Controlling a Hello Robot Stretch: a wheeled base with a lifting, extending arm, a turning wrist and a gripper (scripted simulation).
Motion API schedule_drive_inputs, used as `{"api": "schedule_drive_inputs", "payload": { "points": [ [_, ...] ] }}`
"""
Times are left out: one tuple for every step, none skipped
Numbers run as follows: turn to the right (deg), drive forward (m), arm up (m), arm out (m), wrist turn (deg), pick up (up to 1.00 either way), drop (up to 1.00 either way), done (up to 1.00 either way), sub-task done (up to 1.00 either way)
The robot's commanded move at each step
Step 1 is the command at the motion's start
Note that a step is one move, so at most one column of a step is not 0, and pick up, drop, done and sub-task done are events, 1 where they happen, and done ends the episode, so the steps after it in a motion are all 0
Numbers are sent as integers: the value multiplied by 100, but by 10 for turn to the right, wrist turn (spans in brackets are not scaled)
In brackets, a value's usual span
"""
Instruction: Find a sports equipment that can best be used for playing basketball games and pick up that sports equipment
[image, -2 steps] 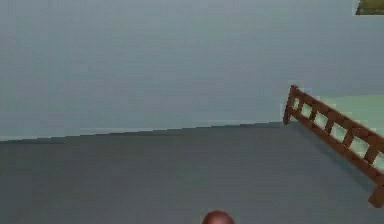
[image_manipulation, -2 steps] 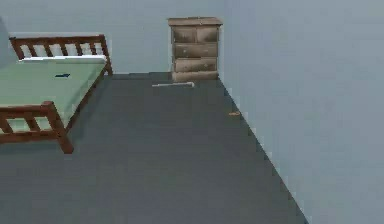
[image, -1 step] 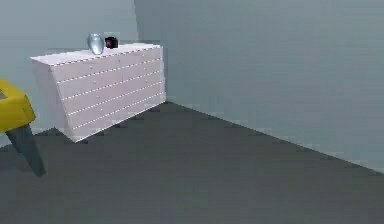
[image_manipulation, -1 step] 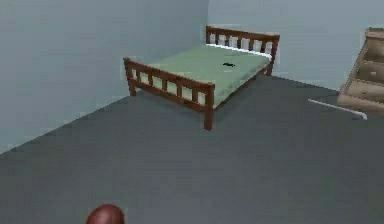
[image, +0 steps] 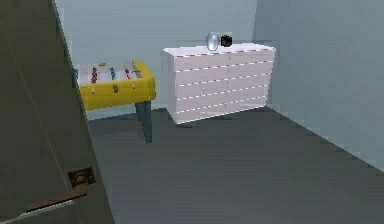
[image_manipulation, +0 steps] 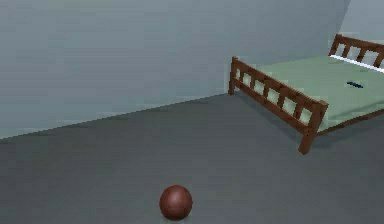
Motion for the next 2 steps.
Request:
{"api": "schedule_drive_inputs", "payload": {
  "points": [
    [0,0,20,0,0,0,0,0,0],
    [0,0,0,48,0,0,0,0,0]
  ]
}}
